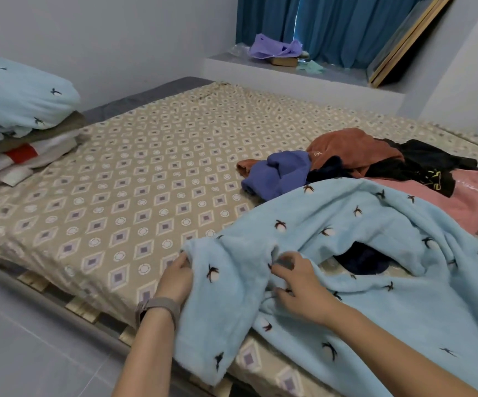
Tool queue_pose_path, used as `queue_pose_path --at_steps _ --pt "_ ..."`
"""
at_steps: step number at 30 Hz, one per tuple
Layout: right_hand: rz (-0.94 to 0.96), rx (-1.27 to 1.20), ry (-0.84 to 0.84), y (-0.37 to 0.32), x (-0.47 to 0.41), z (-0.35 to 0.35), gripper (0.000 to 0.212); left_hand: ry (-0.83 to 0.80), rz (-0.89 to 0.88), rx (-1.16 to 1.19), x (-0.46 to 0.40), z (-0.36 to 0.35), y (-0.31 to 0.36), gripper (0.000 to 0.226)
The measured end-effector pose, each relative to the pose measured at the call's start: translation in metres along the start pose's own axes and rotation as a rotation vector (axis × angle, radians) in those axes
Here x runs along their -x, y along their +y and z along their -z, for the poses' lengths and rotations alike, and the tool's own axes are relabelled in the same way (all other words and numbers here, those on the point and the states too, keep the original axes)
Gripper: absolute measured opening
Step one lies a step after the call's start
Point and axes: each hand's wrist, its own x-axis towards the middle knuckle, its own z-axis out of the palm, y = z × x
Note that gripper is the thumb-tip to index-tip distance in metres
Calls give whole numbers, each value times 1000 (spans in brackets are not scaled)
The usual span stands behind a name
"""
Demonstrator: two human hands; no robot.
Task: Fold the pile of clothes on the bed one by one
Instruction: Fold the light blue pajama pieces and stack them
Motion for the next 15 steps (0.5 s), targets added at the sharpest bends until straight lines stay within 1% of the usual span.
queue_pose_path --at_steps 1,2,3,5,7,8,9,10,11,12,13,14,15 --pt "33 40 33 -5 -5 3 36 48 -29 -258 -2 2 -8 51" --pt "75 83 67 -10 -12 6 31 114 -34 -373 -1 3 -13 56" --pt "126 117 106 -17 -19 12 24 171 -31 -407 -2 3 -19 59" --pt "204 83 123 -34 -42 24 12 225 -91 -360 -5 4 -25 67" --pt "220 -30 49 -49 -71 34 14 149 -220 -212 -10 11 -31 77" --pt "210 -90 29 -55 -88 37 18 88 -309 -137 -12 17 -27 83" --pt "183 -155 16 -61 -103 40 21 11 -398 -70 -11 26 -22 83" --pt "133 -231 -9 -66 -117 43 18 -73 -443 -2 -10 30 -11 75" --pt "79 -305 -45 -71 -132 45 14 -95 -479 87 -7 34 -5 58" --pt "25 -361 -77 -75 -144 47 18 -17 -405 282 -8 36 3 37" --pt "-29 -402 -95 -79 -155 47 29 80 -284 479 -10 39 7 21" --pt "-81 -439 -102 -81 -165 44 39 149 -155 630 -16 43 5 26" --pt "-121 -477 -98 -84 -175 40 44 139 -109 669 -21 46 -3 45"
